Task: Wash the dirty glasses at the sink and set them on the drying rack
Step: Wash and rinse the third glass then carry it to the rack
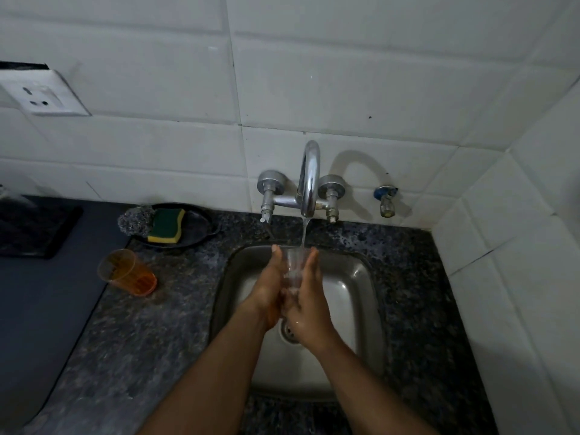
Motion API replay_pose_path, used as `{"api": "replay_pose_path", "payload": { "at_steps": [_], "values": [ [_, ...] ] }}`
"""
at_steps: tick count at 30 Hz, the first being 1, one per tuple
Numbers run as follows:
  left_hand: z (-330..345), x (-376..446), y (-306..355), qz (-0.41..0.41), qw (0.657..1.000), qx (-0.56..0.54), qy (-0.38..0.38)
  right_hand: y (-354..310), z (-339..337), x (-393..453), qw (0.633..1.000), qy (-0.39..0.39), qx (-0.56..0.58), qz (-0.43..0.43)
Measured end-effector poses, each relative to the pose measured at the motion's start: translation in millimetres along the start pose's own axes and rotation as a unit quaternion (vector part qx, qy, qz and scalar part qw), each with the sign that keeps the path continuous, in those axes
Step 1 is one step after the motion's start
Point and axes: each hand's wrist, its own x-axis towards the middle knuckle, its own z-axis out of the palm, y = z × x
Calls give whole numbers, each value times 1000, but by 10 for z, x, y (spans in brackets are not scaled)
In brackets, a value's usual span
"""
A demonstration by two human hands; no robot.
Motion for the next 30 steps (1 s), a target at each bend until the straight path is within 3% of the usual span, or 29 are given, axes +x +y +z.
{"api": "replay_pose_path", "payload": {
  "at_steps": [2,5,9,13,17,19,22,27,30],
  "values": [
    [63,-34,68,6,1000,20,-12,-12,-30,-2,993,16,107,55],
    [81,-35,110,38,998,50,-30,-54,-190,57,979,23,169,116],
    [-8,16,161,60,990,122,-37,-85,-326,139,986,43,138,79],
    [-94,37,238,20,982,187,19,-175,-352,202,997,49,64,13],
    [-153,141,338,49,969,233,74,-212,-353,288,996,66,53,3],
    [-236,309,406,91,932,310,162,-181,-353,319,997,64,51,10],
    [-296,488,595,161,827,462,277,-171,-364,339,997,61,40,19],
    [-220,599,812,215,723,595,278,-262,-397,281,998,53,22,29],
    [-201,580,840,214,693,630,276,-295,-417,264,998,47,21,36]
  ]
}}
